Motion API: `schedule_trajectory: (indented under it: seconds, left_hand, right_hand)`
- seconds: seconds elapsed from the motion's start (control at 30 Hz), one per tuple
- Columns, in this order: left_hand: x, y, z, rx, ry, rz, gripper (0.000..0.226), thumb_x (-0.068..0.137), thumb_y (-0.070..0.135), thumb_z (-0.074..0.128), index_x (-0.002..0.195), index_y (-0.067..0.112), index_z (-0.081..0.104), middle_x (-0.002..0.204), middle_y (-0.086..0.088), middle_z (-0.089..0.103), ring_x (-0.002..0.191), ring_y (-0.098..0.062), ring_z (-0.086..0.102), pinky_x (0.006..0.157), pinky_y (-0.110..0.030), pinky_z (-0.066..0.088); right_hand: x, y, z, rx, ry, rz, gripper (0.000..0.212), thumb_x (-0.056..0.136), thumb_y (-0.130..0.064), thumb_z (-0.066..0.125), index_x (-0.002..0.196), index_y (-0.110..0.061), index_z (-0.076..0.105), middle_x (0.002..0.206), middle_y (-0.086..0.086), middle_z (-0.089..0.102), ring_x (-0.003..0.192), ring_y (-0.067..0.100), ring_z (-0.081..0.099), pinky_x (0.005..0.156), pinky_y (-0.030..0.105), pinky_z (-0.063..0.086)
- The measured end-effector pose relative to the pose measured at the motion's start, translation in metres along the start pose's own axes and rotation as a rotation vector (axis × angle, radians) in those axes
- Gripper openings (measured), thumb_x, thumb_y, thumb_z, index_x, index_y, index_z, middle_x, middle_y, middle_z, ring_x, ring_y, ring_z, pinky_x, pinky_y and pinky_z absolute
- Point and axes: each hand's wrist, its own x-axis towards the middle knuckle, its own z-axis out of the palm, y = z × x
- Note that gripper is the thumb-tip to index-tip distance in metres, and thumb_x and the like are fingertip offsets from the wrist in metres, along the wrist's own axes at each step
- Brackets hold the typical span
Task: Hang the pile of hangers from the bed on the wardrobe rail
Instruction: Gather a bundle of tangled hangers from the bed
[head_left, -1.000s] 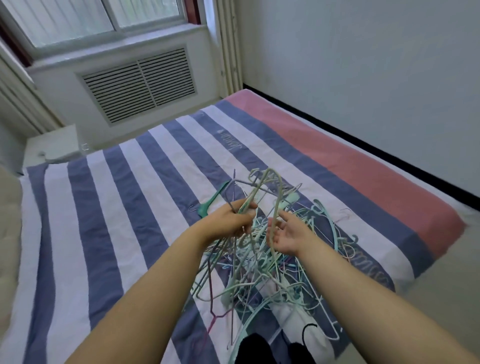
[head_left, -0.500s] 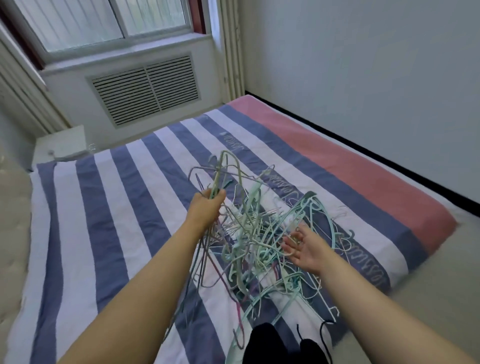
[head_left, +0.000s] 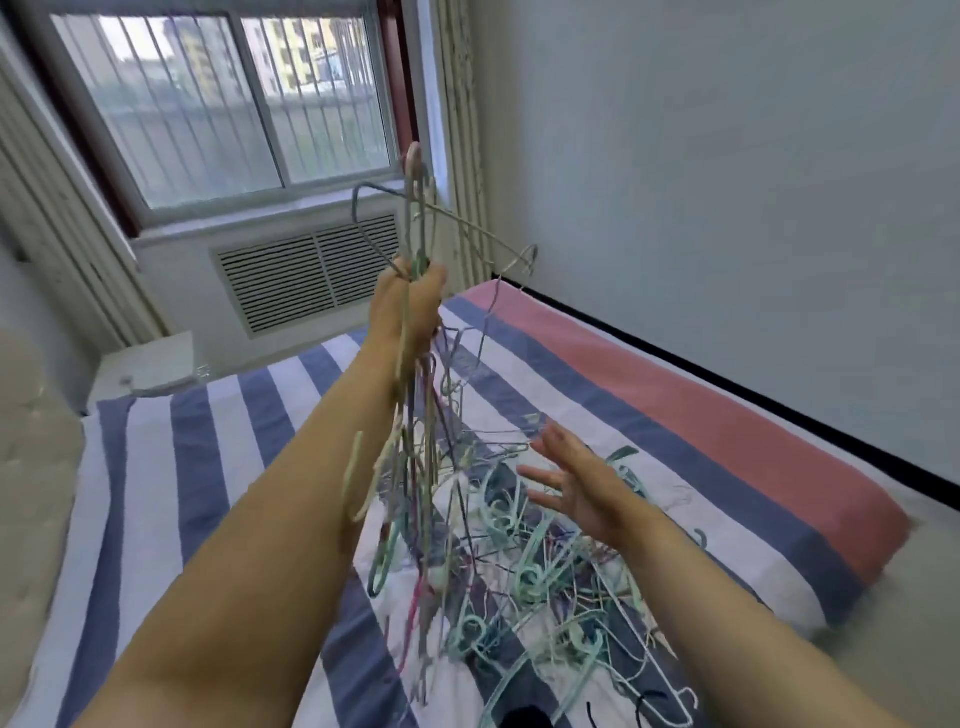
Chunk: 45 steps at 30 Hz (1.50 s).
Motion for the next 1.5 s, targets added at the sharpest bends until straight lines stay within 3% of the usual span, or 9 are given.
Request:
schedule_trajectory:
  seconds: [0.27, 0.57, 0.67, 0.87, 1.1, 1.27, 1.37, 1.43, 1.5]
  left_hand:
    - [-0.013, 0.074, -0.025, -0.249, -0.209, 0.153, 0.013, 0.099, 0.020, 0.050, 0.096, 0.009, 0.057, 0.056, 0.003, 0.035, 0.048, -0.014, 0.034, 0.046, -0.025, 0.034]
    - [-0.012, 0.049, -0.039, -0.229, -0.289, 0.118, 0.012, 0.092, 0.023, 0.051, 0.092, 0.014, 0.059, 0.054, 0.007, 0.029, 0.047, -0.011, 0.027, 0.047, -0.022, 0.027]
    - [-0.004, 0.039, -0.030, -0.225, -0.257, 0.105, 0.012, 0.094, 0.021, 0.051, 0.095, 0.013, 0.059, 0.054, 0.007, 0.033, 0.047, -0.011, 0.029, 0.048, -0.023, 0.029]
    - [0.018, 0.028, -0.016, -0.296, -0.284, 0.059, 0.014, 0.089, 0.024, 0.054, 0.094, 0.015, 0.064, 0.060, 0.001, 0.031, 0.047, -0.010, 0.028, 0.047, -0.023, 0.027]
    - [0.044, 0.044, -0.019, -0.316, -0.319, 0.079, 0.017, 0.090, 0.021, 0.053, 0.099, 0.011, 0.063, 0.068, -0.005, 0.023, 0.049, -0.008, 0.024, 0.046, -0.022, 0.022]
    - [0.045, 0.036, -0.031, -0.380, -0.345, 0.005, 0.021, 0.088, 0.022, 0.051, 0.102, 0.010, 0.060, 0.064, -0.002, 0.021, 0.046, -0.008, 0.023, 0.054, -0.032, 0.012]
    - [0.038, 0.028, -0.048, -0.401, -0.369, -0.017, 0.021, 0.088, 0.023, 0.048, 0.102, 0.010, 0.057, 0.060, 0.001, 0.022, 0.044, -0.008, 0.022, 0.056, -0.033, 0.012]
    - [0.036, 0.021, -0.065, -0.404, -0.362, -0.022, 0.020, 0.089, 0.021, 0.048, 0.101, 0.010, 0.059, 0.057, 0.003, 0.031, 0.044, -0.008, 0.025, 0.051, -0.028, 0.017]
    - [0.036, 0.010, -0.085, -0.405, -0.333, -0.036, 0.019, 0.088, 0.016, 0.050, 0.099, 0.011, 0.065, 0.061, -0.002, 0.037, 0.044, -0.010, 0.031, 0.047, -0.023, 0.029]
  right_hand:
    - [0.009, -0.022, 0.000, 0.045, 0.268, -0.103, 0.024, 0.097, -0.033, 0.053, 0.117, -0.019, 0.053, 0.125, 0.007, 0.059, 0.097, 0.024, 0.062, 0.080, 0.037, 0.048]
    - [0.029, 0.021, -0.020, -0.621, 0.125, 0.092, 0.093, 0.084, -0.011, 0.071, 0.152, -0.026, 0.009, 0.159, 0.007, 0.014, 0.138, 0.030, 0.031, 0.107, 0.044, 0.037]
    - [0.040, 0.036, -0.032, -0.727, 0.084, 0.115, 0.114, 0.076, -0.026, 0.079, 0.152, -0.026, -0.005, 0.161, 0.005, 0.004, 0.144, 0.028, 0.020, 0.115, 0.043, 0.027]
    - [0.077, 0.030, -0.066, -0.864, 0.196, 0.130, 0.126, 0.069, -0.051, 0.078, 0.152, -0.021, -0.011, 0.160, 0.007, -0.003, 0.146, 0.028, 0.011, 0.116, 0.045, 0.021]
    - [0.124, -0.013, -0.063, -0.988, 0.088, 0.040, 0.127, 0.071, -0.050, 0.078, 0.149, -0.026, -0.019, 0.160, 0.001, -0.013, 0.148, 0.026, -0.002, 0.117, 0.051, 0.016]
    - [0.146, -0.021, -0.028, -0.608, -0.052, 0.044, 0.113, 0.082, -0.026, 0.074, 0.150, -0.029, -0.017, 0.160, 0.005, 0.009, 0.143, 0.029, 0.024, 0.108, 0.045, 0.032]
    - [0.153, -0.009, -0.007, -0.510, -0.062, 0.147, 0.077, 0.090, -0.025, 0.066, 0.149, -0.031, 0.017, 0.136, 0.005, 0.043, 0.096, 0.025, 0.060, 0.068, 0.030, 0.048]
    - [0.155, 0.003, 0.004, -0.600, -0.032, 0.175, 0.028, 0.092, -0.034, 0.061, 0.117, -0.021, 0.054, 0.099, 0.006, 0.057, 0.066, 0.016, 0.054, 0.057, 0.026, 0.041]
    - [0.163, 0.016, 0.008, -0.752, 0.041, 0.065, 0.028, 0.093, -0.038, 0.057, 0.082, -0.013, 0.059, 0.073, 0.009, 0.056, 0.060, 0.018, 0.051, 0.058, 0.029, 0.043]
